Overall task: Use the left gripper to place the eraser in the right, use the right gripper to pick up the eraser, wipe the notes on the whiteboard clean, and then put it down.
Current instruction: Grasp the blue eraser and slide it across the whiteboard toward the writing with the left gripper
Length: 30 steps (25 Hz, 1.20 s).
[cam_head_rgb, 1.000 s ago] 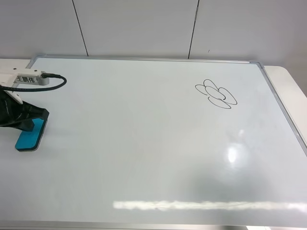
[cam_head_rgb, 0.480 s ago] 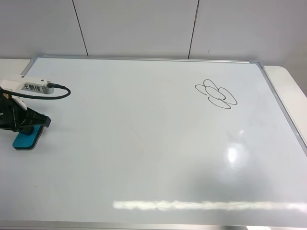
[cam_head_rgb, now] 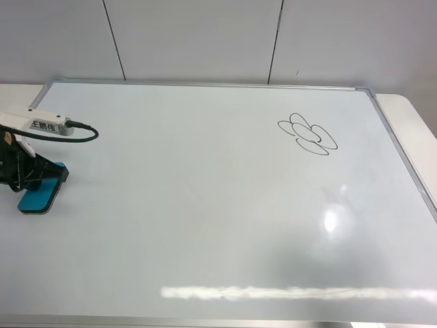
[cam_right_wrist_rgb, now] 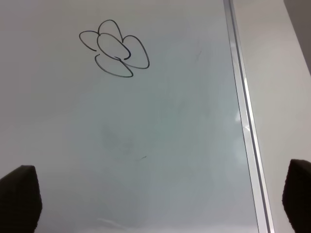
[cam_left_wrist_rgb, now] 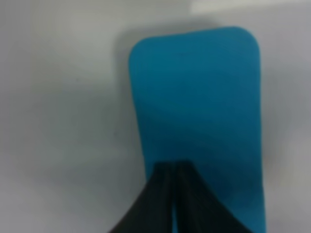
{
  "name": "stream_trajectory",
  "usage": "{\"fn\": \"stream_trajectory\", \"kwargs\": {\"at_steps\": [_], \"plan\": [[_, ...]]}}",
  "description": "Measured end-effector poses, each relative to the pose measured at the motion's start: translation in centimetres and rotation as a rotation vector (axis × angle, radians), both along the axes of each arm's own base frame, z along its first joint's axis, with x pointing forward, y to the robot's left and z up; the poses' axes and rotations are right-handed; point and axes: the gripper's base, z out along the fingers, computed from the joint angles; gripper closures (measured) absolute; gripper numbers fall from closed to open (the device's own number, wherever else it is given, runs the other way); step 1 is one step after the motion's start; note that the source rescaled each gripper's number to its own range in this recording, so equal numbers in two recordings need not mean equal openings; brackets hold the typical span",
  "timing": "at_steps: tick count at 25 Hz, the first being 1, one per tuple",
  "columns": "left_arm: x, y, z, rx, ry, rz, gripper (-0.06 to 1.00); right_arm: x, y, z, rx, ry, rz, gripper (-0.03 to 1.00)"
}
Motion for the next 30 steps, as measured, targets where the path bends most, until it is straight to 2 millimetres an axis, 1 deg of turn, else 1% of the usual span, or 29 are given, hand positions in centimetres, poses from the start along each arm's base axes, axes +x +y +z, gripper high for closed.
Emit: {"fn": "stream_trajectory", "kwargs": {"at_steps": [3, 5, 11, 15, 20, 23, 24, 30], "plan": [[0.2, -0.2, -0.3, -0.015, 0.011, 0.006, 0.94, 0.0, 0.0, 0.0, 0.000, 0.000, 0.000, -0.03], [0.3, -0.6, -0.3, -0.024, 0.001, -0.018, 0.94, 0.0, 0.0, 0.0, 0.000, 0.000, 0.000, -0.03], [1.0, -3.1, -0.2, -0.066, -0.069, -0.082, 0.94, 0.0, 0.0, 0.0, 0.001, 0.000, 0.000, -0.03], [1.7, -5.0, 0.1, -0.080, -0.080, -0.120, 0.94, 0.0, 0.0, 0.0, 0.001, 0.000, 0.000, -0.03], [3.0, -8.2, 0.0, -0.077, -0.057, -0.189, 0.94, 0.0, 0.0, 0.0, 0.001, 0.000, 0.000, -0.03], [4.1, -10.7, -0.2, -0.072, -0.043, -0.237, 0.94, 0.0, 0.0, 0.0, 0.001, 0.000, 0.000, -0.03], [4.1, -10.7, -0.2, -0.072, -0.043, -0.237, 0.94, 0.0, 0.0, 0.0, 0.001, 0.000, 0.000, -0.03], [6.0, -15.9, -0.2, -0.058, -0.026, -0.330, 0.94, 0.0, 0.0, 0.0, 0.001, 0.000, 0.000, -0.03]]}}
